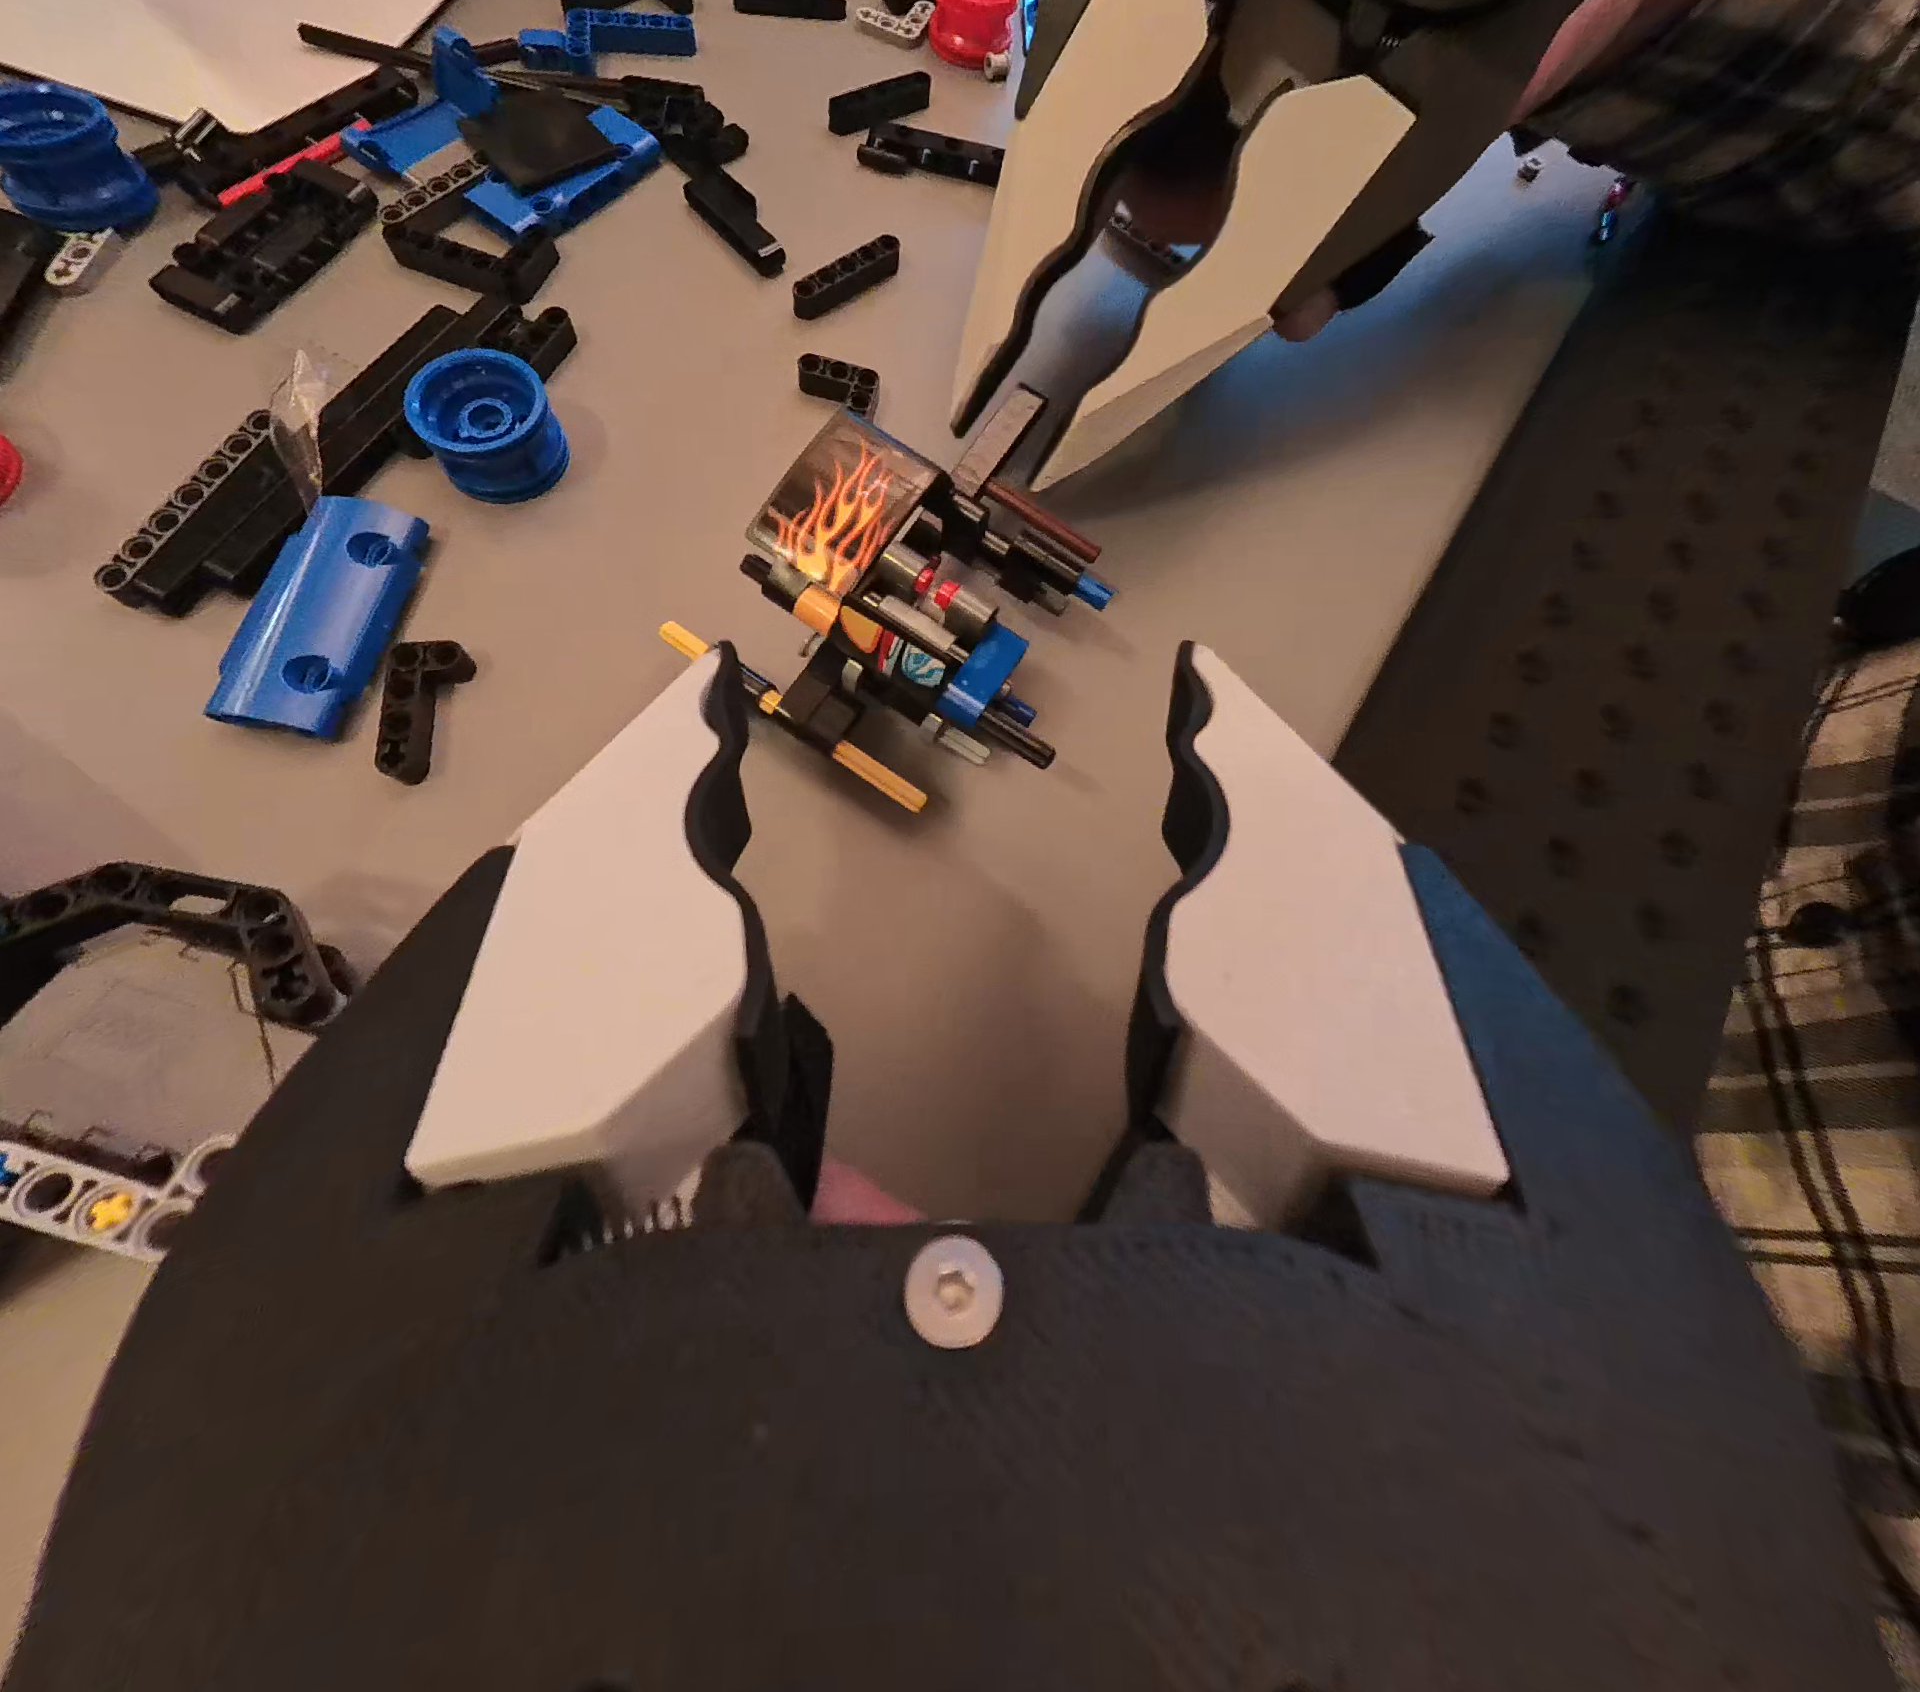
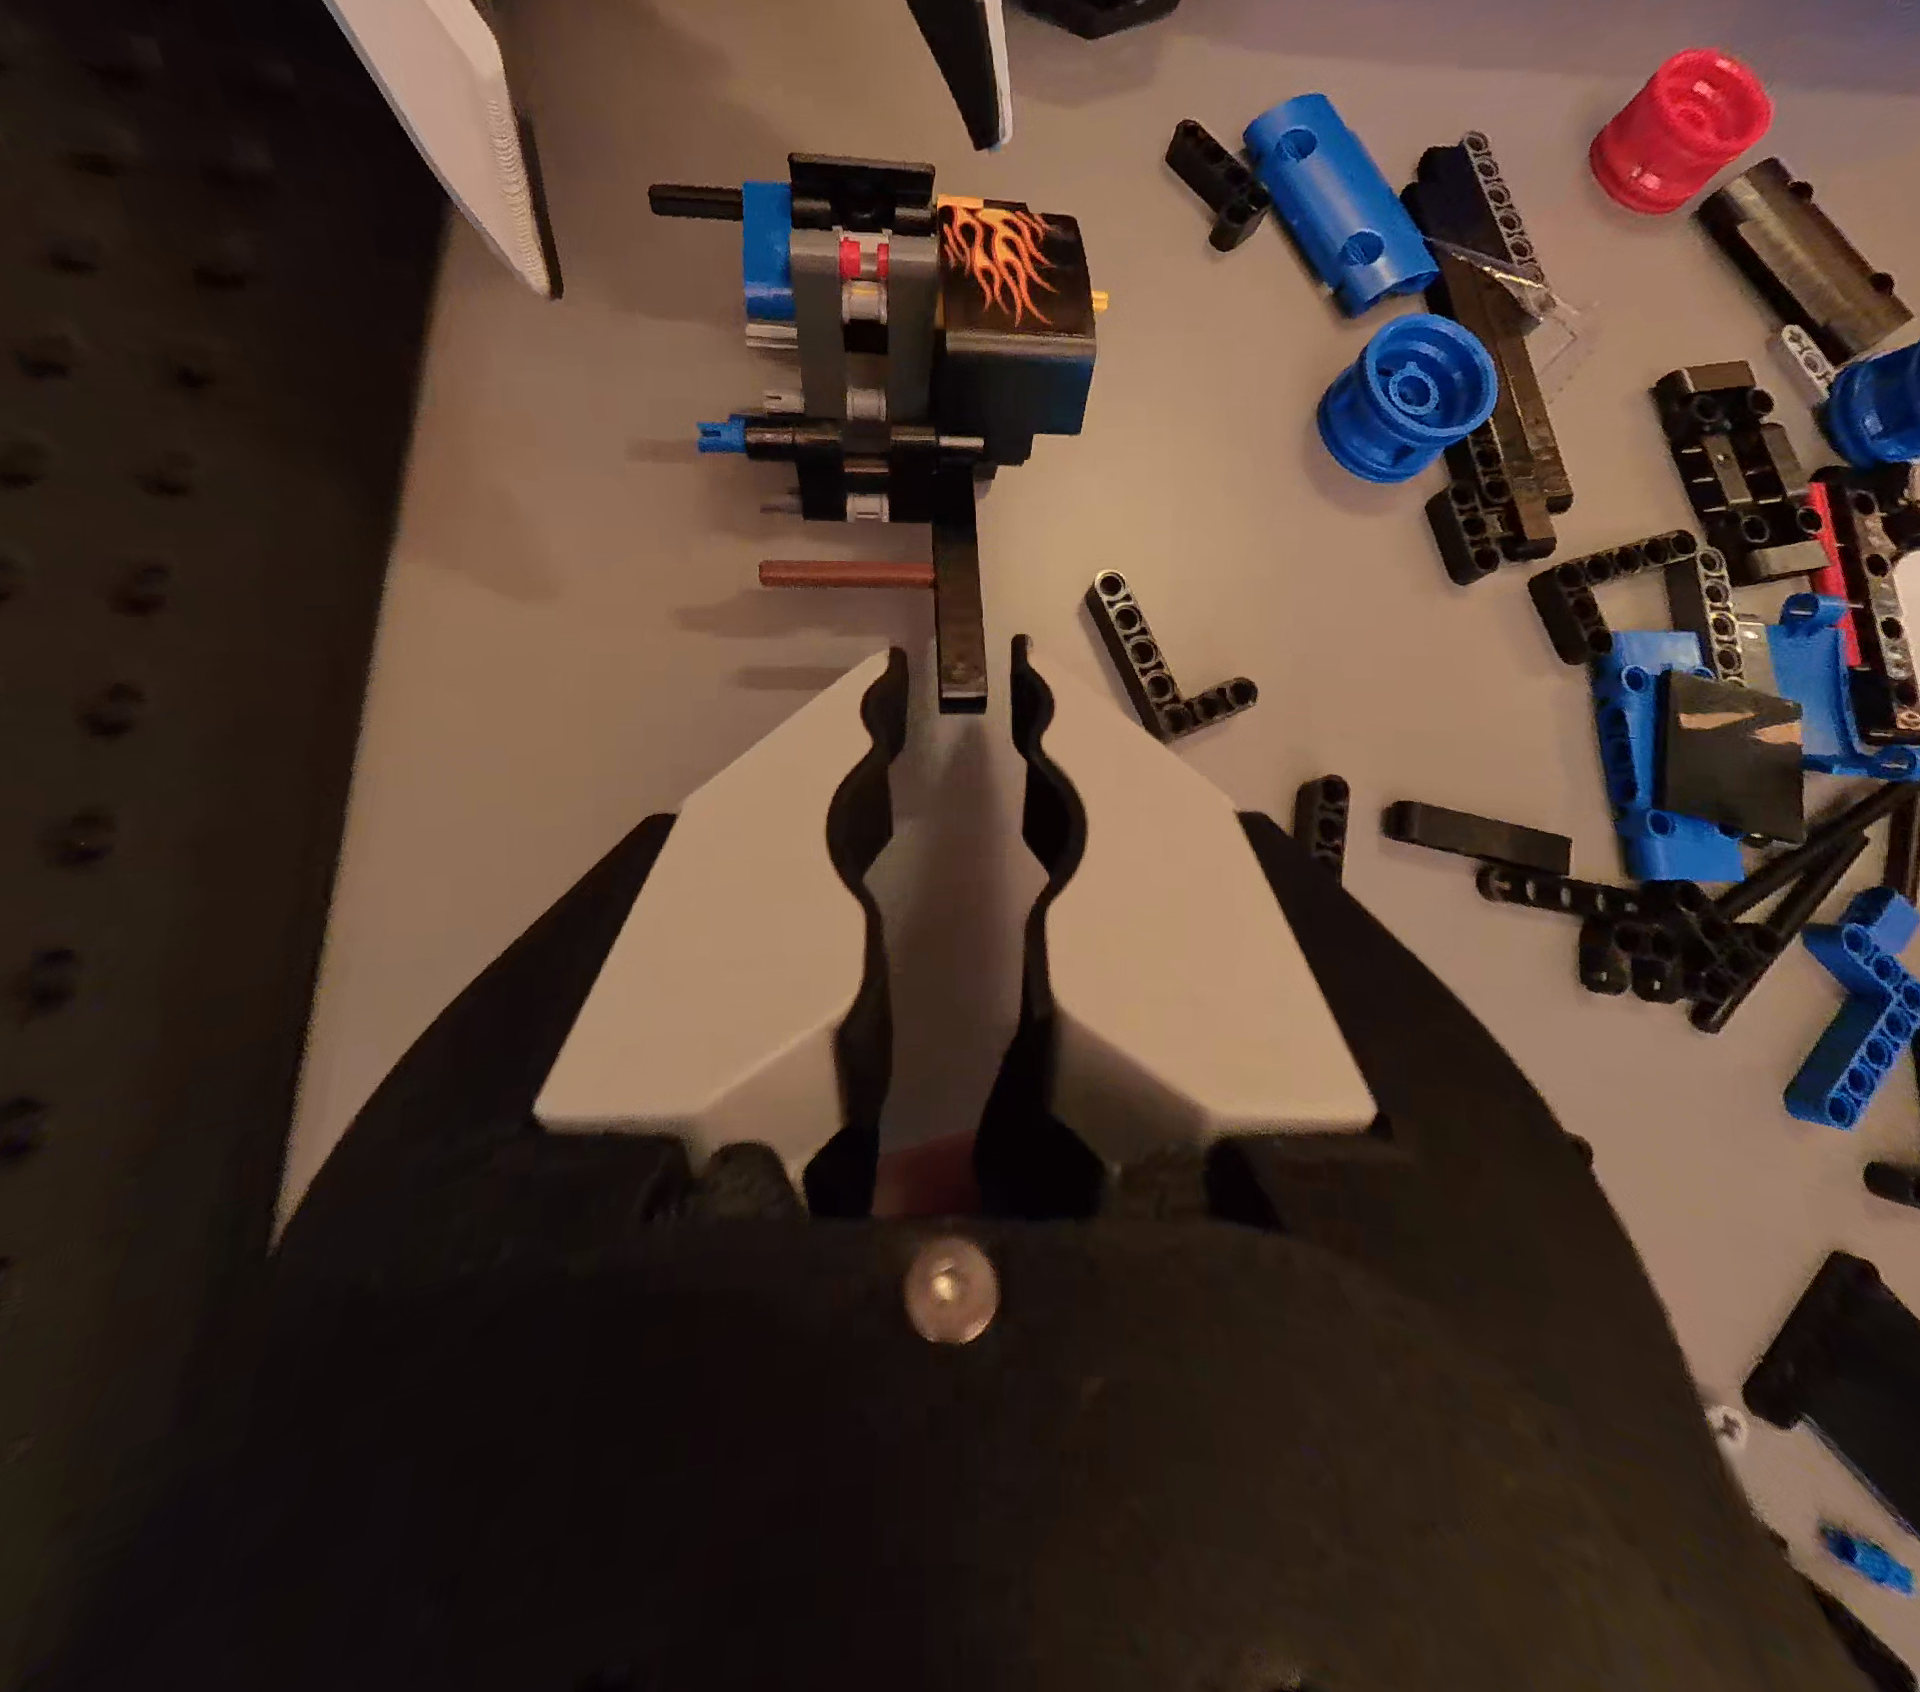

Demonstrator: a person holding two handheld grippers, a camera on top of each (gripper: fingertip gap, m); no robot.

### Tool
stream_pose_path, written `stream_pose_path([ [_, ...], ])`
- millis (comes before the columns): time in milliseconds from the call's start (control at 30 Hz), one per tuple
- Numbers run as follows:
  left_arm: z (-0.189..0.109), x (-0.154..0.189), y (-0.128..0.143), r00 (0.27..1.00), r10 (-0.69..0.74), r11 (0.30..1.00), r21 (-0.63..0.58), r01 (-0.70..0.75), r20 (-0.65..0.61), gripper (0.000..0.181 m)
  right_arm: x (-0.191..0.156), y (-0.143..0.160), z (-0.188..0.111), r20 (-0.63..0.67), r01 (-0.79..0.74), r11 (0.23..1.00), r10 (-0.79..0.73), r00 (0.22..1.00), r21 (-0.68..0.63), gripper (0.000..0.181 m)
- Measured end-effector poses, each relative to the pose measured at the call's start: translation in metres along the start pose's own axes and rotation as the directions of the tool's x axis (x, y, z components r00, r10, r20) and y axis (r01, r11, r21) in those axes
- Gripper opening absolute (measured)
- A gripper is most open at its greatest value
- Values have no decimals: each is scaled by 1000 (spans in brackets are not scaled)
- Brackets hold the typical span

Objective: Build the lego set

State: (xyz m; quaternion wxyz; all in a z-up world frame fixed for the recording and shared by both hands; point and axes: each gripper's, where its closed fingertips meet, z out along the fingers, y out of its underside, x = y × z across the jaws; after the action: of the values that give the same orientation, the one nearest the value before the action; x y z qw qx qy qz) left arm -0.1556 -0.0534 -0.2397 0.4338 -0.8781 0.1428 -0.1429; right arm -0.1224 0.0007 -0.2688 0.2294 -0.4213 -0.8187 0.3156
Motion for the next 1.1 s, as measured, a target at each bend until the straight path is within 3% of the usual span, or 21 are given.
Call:
stream_pose_path([
  [267,-9,1,-12,998,51,997,50,-52,23,80,9,8,-28,-87,57,996,-63,994,-65,34],
  [533,-13,2,-37,985,147,980,121,-158,94,79,28,19,-102,-263,-19,1000,14,965,-14,41],
  [900,6,5,-49,956,275,954,97,-285,104,78,43,89,-211,-494,-220,973,222,841,63,41],
  [1100,16,3,-64,933,342,931,95,-352,109,77,58,137,-245,-562,-335,940,315,765,70,40],
])
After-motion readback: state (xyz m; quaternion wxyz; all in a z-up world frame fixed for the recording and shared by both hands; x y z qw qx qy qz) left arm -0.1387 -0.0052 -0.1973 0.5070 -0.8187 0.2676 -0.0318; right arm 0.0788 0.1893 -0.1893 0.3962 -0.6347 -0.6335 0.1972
